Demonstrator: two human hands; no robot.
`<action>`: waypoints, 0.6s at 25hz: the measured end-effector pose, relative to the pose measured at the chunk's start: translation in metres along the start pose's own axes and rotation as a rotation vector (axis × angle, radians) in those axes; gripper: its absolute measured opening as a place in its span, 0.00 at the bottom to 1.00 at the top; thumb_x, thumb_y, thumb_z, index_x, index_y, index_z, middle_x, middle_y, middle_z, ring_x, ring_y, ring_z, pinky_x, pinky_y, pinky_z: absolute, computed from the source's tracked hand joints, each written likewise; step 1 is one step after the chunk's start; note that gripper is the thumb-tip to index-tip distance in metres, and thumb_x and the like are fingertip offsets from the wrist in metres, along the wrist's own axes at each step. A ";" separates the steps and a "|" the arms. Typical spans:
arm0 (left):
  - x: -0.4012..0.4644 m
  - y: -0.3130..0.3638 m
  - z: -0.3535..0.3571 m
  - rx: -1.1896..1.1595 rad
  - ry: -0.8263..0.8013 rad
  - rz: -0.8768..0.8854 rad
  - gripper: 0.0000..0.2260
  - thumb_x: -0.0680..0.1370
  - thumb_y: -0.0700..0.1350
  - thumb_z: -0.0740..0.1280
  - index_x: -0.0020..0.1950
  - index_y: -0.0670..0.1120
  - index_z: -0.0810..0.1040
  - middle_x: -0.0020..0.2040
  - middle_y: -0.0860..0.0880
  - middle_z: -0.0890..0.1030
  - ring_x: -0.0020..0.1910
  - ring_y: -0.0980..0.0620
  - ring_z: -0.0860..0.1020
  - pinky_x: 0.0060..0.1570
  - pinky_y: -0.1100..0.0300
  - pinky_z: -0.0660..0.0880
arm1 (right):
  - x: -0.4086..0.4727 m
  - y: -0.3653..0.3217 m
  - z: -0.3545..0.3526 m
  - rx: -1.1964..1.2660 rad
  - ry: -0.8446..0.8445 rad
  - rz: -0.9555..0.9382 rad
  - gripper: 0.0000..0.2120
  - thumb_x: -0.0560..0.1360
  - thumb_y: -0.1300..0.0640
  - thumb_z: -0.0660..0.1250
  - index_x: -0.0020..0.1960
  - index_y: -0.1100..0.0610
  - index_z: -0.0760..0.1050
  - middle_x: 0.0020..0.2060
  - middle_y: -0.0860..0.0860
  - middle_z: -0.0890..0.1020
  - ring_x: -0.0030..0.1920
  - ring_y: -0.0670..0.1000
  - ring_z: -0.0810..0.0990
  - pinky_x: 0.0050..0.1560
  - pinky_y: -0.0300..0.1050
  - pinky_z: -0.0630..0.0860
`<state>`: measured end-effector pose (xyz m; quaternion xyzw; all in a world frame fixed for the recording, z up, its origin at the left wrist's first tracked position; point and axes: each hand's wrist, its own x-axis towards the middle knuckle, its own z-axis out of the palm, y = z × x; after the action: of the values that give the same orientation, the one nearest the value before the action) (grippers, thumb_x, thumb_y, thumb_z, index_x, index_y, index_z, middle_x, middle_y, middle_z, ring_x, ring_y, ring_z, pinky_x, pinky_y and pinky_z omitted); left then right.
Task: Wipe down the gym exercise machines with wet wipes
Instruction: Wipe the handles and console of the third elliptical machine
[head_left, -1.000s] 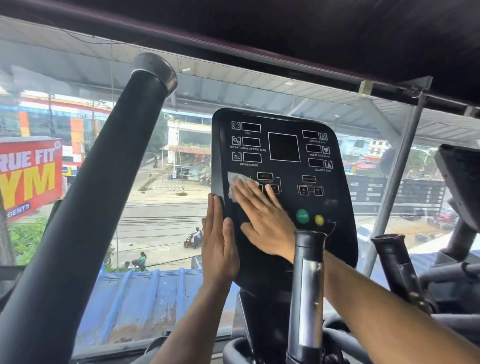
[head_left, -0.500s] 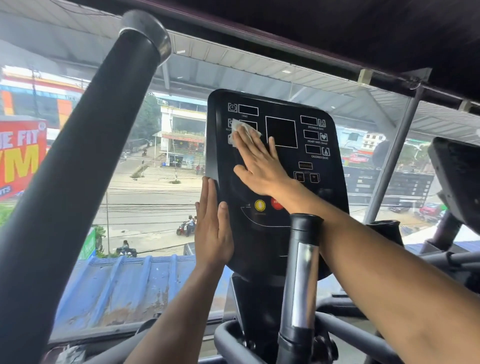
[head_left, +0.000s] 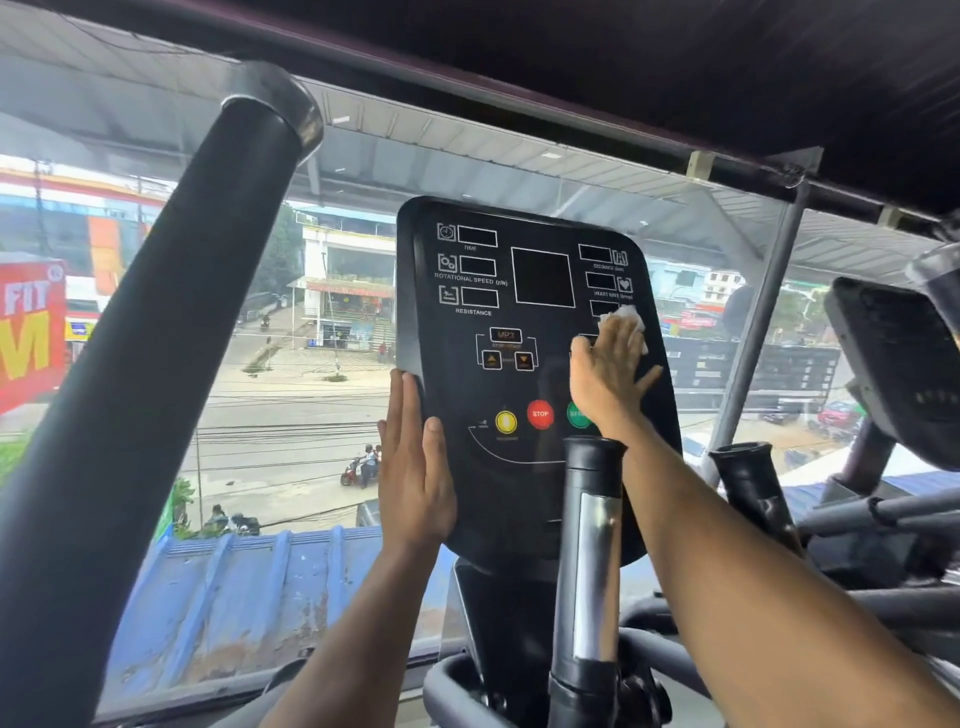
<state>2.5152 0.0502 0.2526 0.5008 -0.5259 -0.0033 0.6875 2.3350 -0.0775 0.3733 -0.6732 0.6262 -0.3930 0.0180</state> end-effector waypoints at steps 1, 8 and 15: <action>0.001 0.000 0.000 -0.002 0.002 -0.005 0.27 0.86 0.57 0.45 0.86 0.52 0.54 0.84 0.62 0.52 0.82 0.65 0.49 0.82 0.44 0.54 | -0.005 -0.009 -0.001 -0.020 -0.024 -0.054 0.36 0.80 0.43 0.46 0.83 0.54 0.39 0.82 0.52 0.39 0.81 0.52 0.36 0.76 0.70 0.34; -0.001 -0.003 0.000 0.000 -0.009 -0.009 0.29 0.86 0.59 0.46 0.86 0.51 0.54 0.85 0.60 0.52 0.82 0.64 0.50 0.81 0.43 0.55 | -0.100 -0.043 0.037 -0.309 -0.076 -0.851 0.40 0.74 0.45 0.50 0.84 0.52 0.42 0.82 0.47 0.40 0.81 0.49 0.36 0.78 0.68 0.37; 0.000 -0.002 0.000 0.013 -0.003 -0.018 0.27 0.87 0.56 0.46 0.86 0.51 0.54 0.85 0.59 0.53 0.82 0.64 0.50 0.82 0.46 0.55 | -0.051 0.033 0.016 -0.251 -0.018 -0.401 0.39 0.75 0.42 0.47 0.83 0.49 0.42 0.82 0.46 0.42 0.82 0.47 0.42 0.75 0.74 0.45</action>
<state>2.5163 0.0488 0.2508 0.5101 -0.5222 -0.0069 0.6834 2.3210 -0.0483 0.3193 -0.7843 0.5239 -0.3018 -0.1388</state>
